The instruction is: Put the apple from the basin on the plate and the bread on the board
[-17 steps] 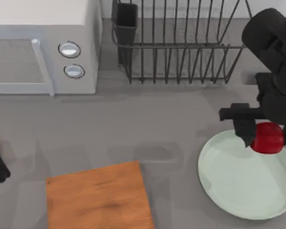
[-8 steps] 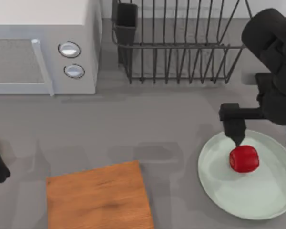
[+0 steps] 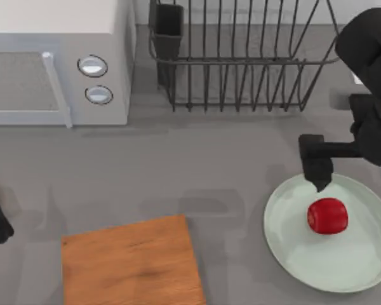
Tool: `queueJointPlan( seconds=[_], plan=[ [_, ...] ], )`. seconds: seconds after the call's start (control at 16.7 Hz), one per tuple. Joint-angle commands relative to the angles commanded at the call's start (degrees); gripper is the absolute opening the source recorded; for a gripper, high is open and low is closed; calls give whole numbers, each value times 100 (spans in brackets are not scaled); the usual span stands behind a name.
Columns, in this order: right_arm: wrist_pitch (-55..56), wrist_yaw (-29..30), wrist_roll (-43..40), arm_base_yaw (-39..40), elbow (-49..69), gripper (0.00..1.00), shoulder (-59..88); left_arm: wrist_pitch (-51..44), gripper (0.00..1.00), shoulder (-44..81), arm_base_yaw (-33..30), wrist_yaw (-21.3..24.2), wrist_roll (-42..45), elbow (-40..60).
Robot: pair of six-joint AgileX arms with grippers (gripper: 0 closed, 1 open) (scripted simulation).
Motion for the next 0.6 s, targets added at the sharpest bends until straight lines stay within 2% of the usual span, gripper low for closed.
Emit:
queueJointPlan(
  seconds=[0.24,0.6],
  plan=[
    [912,0,-342,-332,-1010,100,-1317,0,100,0,0,0,0,0],
    [3025,0,-1151,-1118,-3361,100,-4548,0,100,0,0,0,0,0]
  ],
)
